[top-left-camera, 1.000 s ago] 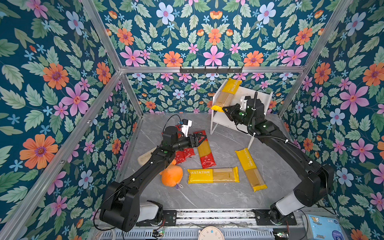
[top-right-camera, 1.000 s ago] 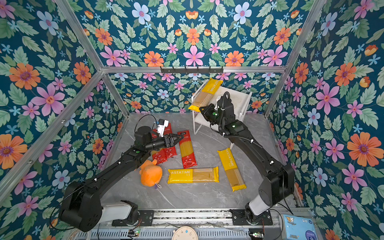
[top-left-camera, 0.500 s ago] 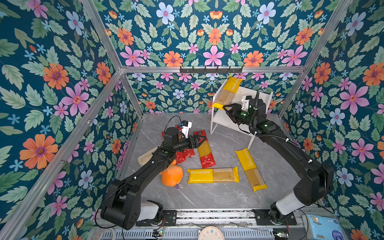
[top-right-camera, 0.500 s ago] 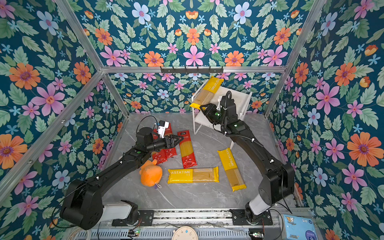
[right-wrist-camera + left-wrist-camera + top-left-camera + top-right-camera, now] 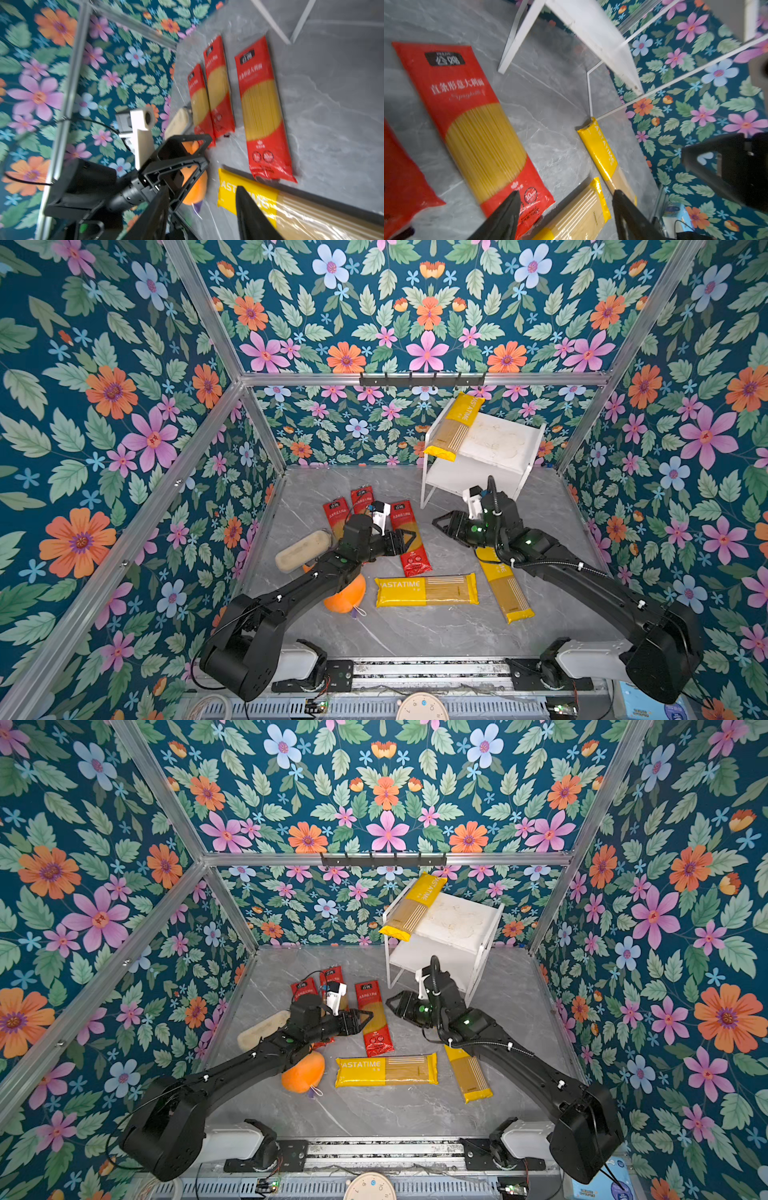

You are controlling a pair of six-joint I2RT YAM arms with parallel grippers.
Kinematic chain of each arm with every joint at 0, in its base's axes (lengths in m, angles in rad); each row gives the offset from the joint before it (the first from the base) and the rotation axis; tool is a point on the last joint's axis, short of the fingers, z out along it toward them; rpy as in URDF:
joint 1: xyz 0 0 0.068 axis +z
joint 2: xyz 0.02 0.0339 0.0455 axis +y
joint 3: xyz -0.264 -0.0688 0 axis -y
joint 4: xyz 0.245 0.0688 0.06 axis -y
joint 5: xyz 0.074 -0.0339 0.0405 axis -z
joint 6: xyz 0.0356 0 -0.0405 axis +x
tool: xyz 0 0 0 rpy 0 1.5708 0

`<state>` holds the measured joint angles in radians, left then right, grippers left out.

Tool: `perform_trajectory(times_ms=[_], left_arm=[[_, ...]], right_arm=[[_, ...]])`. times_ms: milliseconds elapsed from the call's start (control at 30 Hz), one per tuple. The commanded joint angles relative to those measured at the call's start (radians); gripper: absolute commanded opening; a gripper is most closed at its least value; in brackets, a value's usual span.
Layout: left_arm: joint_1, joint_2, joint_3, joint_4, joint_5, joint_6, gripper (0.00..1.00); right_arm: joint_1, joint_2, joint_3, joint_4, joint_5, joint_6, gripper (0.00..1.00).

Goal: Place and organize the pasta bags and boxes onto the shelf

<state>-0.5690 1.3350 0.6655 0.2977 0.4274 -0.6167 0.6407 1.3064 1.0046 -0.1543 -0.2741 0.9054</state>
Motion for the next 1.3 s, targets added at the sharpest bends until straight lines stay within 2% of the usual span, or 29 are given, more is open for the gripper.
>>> perform_trajectory(times_ms=[0,100,200,367,533,800,933,1133,1267], left_arm=[[-0.068,0.012,-0.017,-0.034,-0.105,0.049,0.72],[-0.114,0.02,-0.022,-0.098,-0.108,0.061,0.72],[-0.129,0.007,-0.043,-0.152,-0.104,0.061,0.72],[-0.151,-0.021,-0.07,-0.239,-0.107,0.067,0.71],[-0.215,-0.047,-0.107,-0.268,-0.125,0.022,0.7],[-0.373,-0.086,-0.151,-0.289,-0.189,-0.092,0.69],[-0.449,-0.059,-0.16,-0.281,-0.218,-0.132,0.69],[-0.482,0.045,-0.155,-0.239,-0.228,-0.173,0.68],[-0.48,0.077,-0.151,-0.241,-0.291,-0.191,0.68]], right_arm=[[0.033,0.024,-0.062,-0.038,0.083,-0.033,0.51],[0.053,0.048,-0.116,-0.049,0.104,-0.043,0.5],[0.054,0.07,-0.127,-0.095,0.12,-0.106,0.49],[0.055,0.142,-0.098,-0.165,0.144,-0.216,0.5],[0.053,0.246,-0.042,-0.173,0.135,-0.276,0.5],[0.053,0.395,0.034,-0.19,0.072,-0.346,0.53],[0.039,0.436,0.069,-0.223,0.05,-0.384,0.54],[0.007,0.471,0.063,-0.211,-0.055,-0.399,0.55],[0.005,0.467,0.043,-0.244,-0.113,-0.439,0.56]])
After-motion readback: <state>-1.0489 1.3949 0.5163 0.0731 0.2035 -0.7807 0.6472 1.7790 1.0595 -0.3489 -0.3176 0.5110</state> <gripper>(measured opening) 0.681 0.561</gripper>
